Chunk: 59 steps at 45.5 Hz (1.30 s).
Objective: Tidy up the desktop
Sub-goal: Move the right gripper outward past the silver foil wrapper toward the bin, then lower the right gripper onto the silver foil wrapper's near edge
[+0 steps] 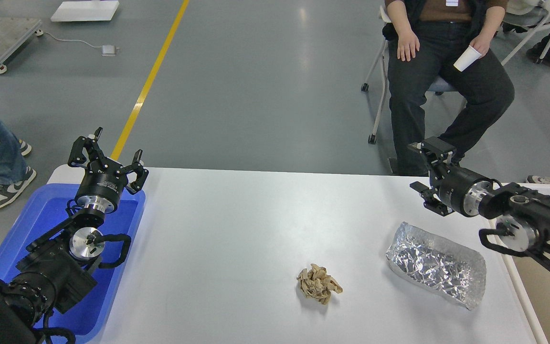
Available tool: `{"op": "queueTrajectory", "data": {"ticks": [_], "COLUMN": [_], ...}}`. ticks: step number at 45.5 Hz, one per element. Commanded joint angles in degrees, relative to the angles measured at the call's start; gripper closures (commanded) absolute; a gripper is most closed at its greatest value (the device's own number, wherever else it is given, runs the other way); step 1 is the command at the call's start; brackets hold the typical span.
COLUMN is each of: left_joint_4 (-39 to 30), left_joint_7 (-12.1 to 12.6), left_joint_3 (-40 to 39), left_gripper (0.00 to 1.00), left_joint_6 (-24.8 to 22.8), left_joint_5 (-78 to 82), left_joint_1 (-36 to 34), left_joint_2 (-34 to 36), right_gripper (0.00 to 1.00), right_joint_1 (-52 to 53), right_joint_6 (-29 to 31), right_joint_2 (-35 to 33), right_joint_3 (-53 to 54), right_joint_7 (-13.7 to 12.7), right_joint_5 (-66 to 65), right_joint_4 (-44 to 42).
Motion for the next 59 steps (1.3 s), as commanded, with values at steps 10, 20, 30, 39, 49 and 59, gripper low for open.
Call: {"op": "queueTrajectory", "data": {"ticks": [10, 20, 30, 39, 49, 59], "left_joint_4": [0.0, -0.09, 0.0, 0.0, 0.0, 0.0], "left_joint_7": [0.0, 0.0, 0.0, 0.0, 0.0, 0.0], "left_joint_3": [-0.04, -0.04, -0.04, -0.04, -0.04, -0.04], "left_gripper": [0.0, 0.0, 0.0, 0.0, 0.0, 0.0], "left_joint_6": [-0.08, -0.08, -0.08, -0.08, -0.08, -0.08], "left_joint_5": [0.0, 0.0, 0.0, 0.0, 0.0, 0.0], "left_joint_1": [-0.09, -0.09, 0.0, 0.0, -0.09, 0.0], "left_joint_2": [0.0, 0.0, 0.0, 0.0, 0.0, 0.0], "right_gripper": [0.0, 0.0, 0.0, 0.0, 0.0, 0.0], "right_joint_1": [0.95, 0.86, -2.48, -3.97, -5.29, -7.14], "right_joint_6": [-2.56, -9.06, -15.57, -19.97, -20.41, -20.32], "right_joint_2": [-11.71, -14.26, -14.09, -12.68, -11.1, -11.01], "right_joint_3": [-13.73, -22.34, -25.77, -25.95, -29.46, -30.78], "right_joint_7": [0.98, 1.86, 2.74, 2.92, 3.01, 5.2], "right_joint_5": [-14.98, -16.03, -15.94, -16.03, -16.21, -19.02], "right_joint_4": [2.46, 2.99, 5.19, 8.44, 6.95, 4.75]}}
